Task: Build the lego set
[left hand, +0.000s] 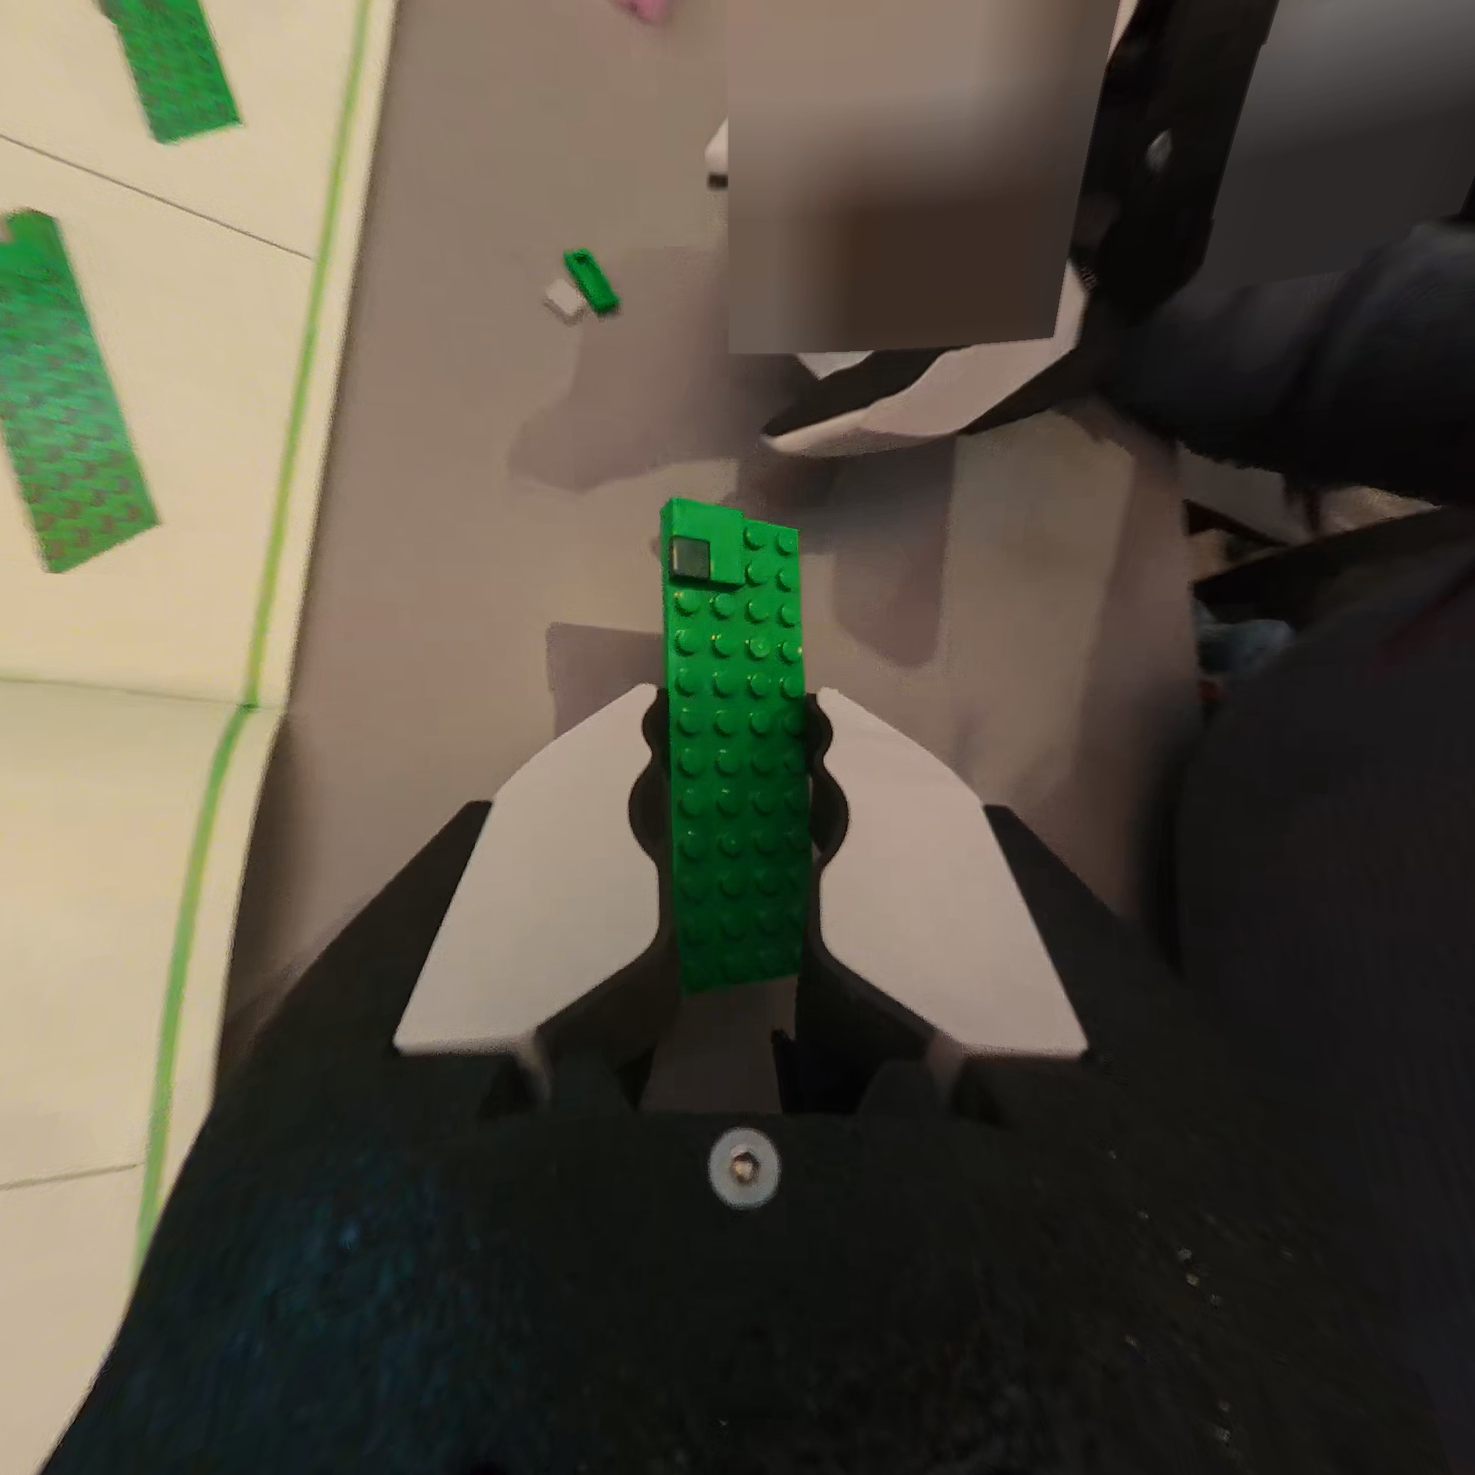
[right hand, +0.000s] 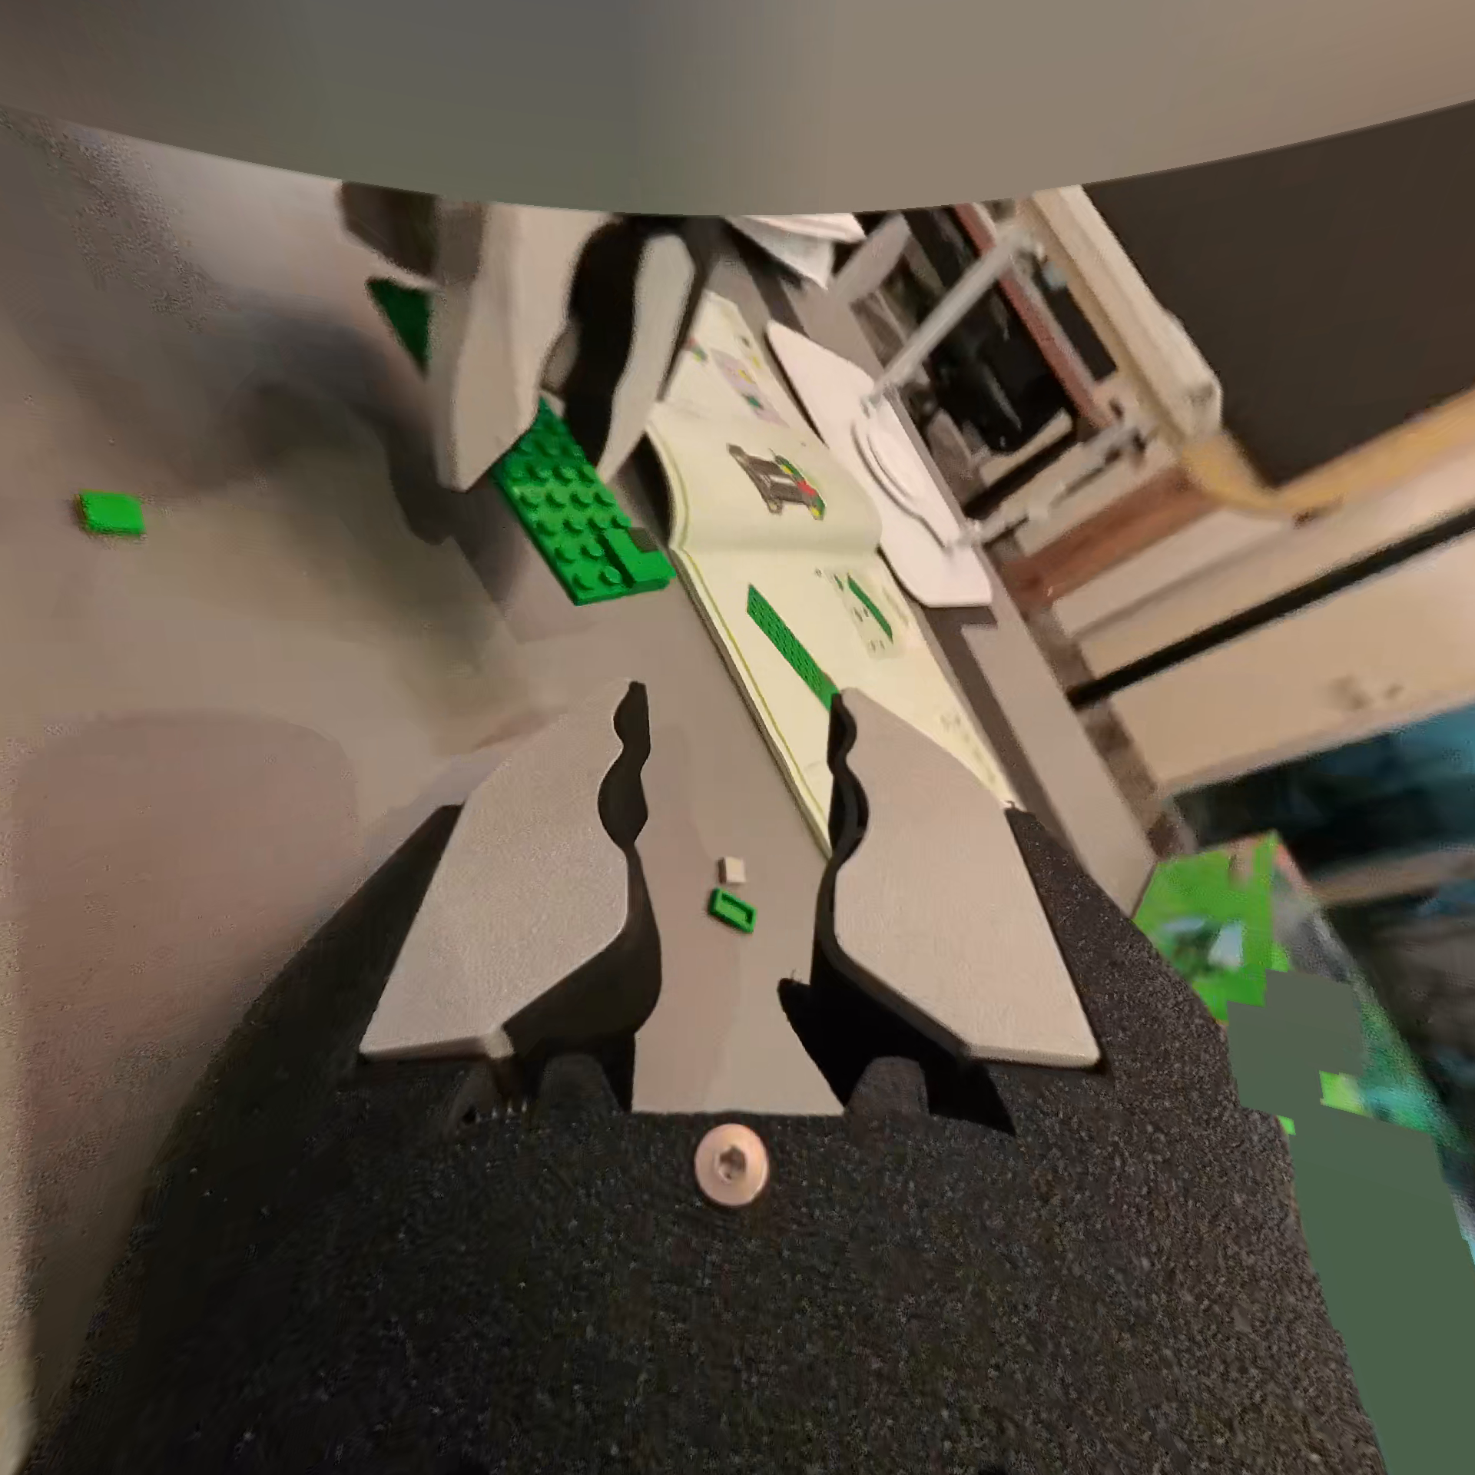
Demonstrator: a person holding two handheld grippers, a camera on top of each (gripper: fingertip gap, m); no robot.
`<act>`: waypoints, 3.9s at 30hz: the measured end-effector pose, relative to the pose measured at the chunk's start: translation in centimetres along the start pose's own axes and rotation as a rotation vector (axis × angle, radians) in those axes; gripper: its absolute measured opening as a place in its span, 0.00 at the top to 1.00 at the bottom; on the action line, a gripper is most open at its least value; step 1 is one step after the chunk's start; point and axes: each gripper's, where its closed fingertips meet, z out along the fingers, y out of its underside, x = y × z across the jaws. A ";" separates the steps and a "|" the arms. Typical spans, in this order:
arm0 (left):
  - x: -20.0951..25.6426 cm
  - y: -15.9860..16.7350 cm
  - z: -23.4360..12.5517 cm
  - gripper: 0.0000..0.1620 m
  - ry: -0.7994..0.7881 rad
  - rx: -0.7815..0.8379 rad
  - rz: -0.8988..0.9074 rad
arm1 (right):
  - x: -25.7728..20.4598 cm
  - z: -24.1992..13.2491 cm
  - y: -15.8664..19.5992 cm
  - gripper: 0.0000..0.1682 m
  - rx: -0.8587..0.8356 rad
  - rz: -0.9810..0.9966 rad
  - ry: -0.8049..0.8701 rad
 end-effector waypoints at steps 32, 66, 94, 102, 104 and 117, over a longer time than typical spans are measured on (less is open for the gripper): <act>0.8 -3.7 -0.9 0.81 -0.480 0.175 0.891 | -1.9 0.3 -5.1 0.96 0.193 1.062 -0.562; -4.0 -3.5 -2.6 0.78 -0.572 0.331 0.437 | 1.0 -0.8 -2.1 0.79 0.174 0.907 -0.271; -4.1 -0.8 0.5 0.78 -0.425 0.145 0.347 | 1.6 -0.9 0.4 0.91 0.071 0.470 0.013; -4.0 -0.4 1.0 0.78 -0.402 0.105 0.358 | 2.5 -0.5 2.3 0.91 -0.054 0.480 0.112; -4.0 -0.4 1.0 0.78 -0.395 0.103 0.350 | 2.5 -0.4 2.6 0.91 -0.080 0.485 0.122; -4.0 -0.3 1.1 0.78 -0.375 0.099 0.331 | 1.0 -0.8 5.4 0.97 -0.250 0.510 -0.103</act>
